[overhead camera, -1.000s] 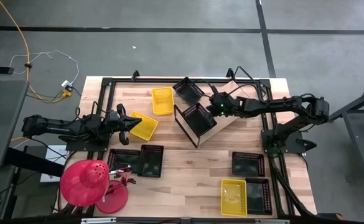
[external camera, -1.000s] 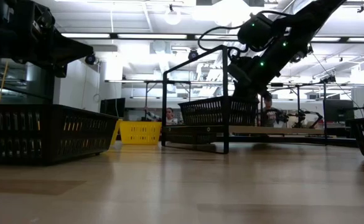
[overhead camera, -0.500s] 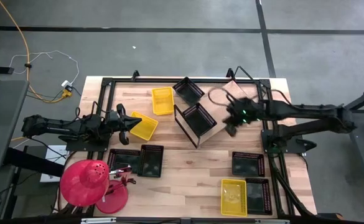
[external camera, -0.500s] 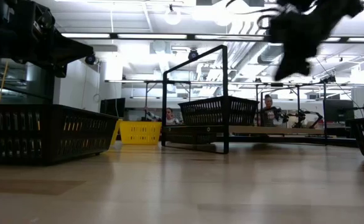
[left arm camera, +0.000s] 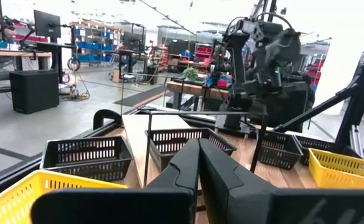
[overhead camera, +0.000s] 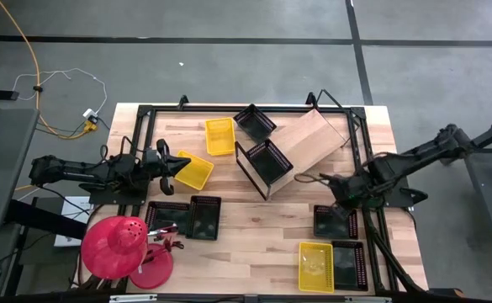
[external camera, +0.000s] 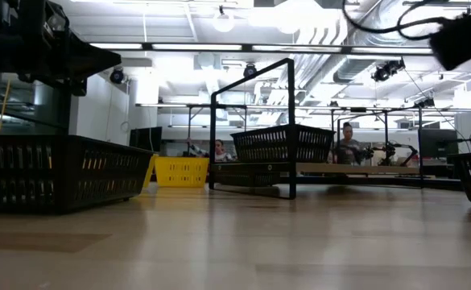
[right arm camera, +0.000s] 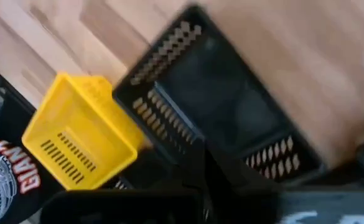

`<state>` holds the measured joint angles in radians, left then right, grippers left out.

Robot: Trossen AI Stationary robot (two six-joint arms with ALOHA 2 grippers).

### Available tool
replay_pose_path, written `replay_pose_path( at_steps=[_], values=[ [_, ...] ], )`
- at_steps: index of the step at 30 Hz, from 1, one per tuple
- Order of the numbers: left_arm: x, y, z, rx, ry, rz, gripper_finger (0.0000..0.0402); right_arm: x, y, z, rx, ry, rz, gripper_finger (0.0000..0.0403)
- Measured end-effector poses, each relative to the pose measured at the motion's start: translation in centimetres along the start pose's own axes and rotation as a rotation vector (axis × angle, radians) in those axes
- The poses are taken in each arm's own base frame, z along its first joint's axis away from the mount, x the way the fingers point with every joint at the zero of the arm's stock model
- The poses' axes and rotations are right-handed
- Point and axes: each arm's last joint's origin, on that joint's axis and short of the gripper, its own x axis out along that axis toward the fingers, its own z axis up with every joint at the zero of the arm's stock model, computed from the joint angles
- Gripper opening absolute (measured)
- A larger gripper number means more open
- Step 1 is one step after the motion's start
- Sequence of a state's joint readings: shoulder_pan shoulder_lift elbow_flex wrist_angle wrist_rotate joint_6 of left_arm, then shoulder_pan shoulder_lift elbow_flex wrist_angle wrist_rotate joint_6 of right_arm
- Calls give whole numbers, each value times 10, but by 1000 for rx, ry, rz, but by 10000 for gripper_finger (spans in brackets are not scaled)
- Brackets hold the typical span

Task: Stack baskets on shelf by color
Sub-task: Stack the black bin on top of the black bin on the shelf

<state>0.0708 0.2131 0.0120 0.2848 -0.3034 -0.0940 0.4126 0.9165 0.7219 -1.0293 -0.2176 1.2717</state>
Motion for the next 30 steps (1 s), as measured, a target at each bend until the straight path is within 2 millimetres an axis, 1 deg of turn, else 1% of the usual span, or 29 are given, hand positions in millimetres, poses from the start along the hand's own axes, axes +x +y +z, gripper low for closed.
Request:
replay_pose_path(
  at_steps=[3,10,14,17,22,26,30],
  values=[
    [0,0,0,0,0,0,1,2,2,-10,40,16,-11,0],
    [0,0,0,1,2,0,1,5,4,-27,96,-19,-49,1],
    [0,0,0,1,3,0,1,8,2,-34,158,-37,-100,17],
    [0,0,0,1,3,0,1,13,-2,-40,250,-36,-202,46],
    [0,0,0,1,4,-4,1,25,-7,-47,384,-29,-405,115],
    [0,0,0,1,4,-4,0,35,-5,-48,399,-54,-483,164],
    [0,0,0,1,4,-4,0,45,-1,-47,404,-71,-525,192]
  ],
)
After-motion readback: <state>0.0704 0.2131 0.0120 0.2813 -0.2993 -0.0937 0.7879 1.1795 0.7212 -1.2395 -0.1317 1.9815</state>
